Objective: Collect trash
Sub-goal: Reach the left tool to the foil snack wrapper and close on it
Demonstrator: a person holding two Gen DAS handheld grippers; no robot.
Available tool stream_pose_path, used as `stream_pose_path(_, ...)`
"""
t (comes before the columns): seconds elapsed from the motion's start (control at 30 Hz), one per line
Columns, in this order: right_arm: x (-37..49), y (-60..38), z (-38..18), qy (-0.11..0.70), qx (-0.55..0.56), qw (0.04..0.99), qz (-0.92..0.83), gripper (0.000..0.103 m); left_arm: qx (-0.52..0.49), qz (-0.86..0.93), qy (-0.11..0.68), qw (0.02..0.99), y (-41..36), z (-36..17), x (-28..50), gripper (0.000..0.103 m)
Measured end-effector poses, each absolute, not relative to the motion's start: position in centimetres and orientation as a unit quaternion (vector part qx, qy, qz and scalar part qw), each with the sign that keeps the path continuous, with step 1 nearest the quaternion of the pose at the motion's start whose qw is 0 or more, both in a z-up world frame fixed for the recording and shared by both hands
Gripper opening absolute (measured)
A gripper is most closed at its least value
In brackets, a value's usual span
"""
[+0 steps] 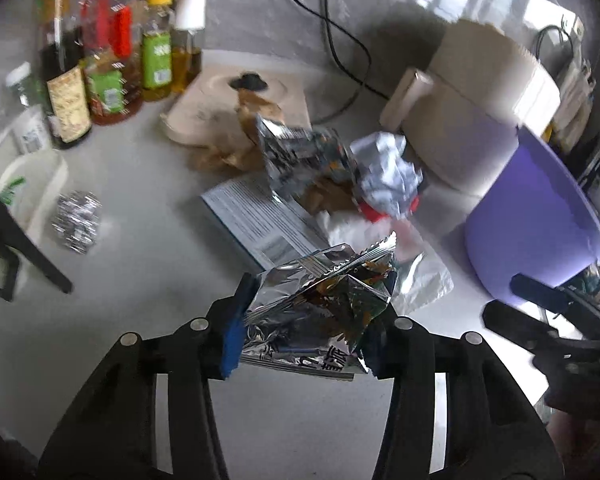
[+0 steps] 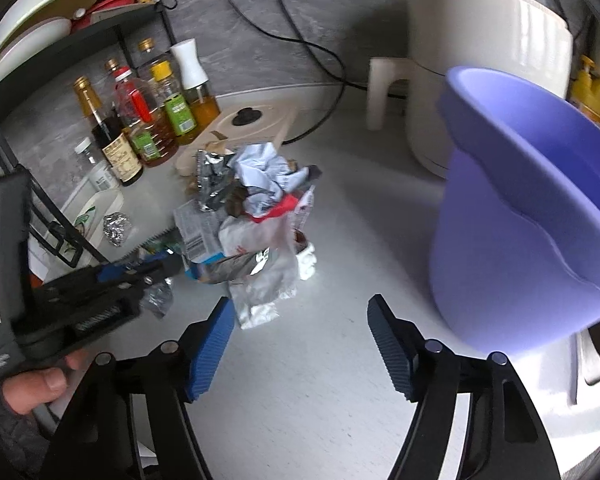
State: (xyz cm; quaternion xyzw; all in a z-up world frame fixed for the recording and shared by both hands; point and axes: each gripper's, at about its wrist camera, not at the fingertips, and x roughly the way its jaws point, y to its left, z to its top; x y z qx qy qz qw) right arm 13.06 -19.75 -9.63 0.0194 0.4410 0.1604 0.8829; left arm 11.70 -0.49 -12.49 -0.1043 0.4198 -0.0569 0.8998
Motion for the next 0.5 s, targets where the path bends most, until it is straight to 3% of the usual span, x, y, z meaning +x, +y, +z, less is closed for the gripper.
stream_pose_path(0.43,16.5,-17.3,-12.4,0.464,0.027,0.868,0.174,0.050,-0.113,0.018,0.402,0.909,3.7,-11.0,12.6,0.048)
stream_pose_path(0.5,17.0,-17.1,-12.9,0.467,0.026,0.866,0.176,0.044,-0.110,0.021,0.402,0.909,3.8,-11.0,13.0,0.048)
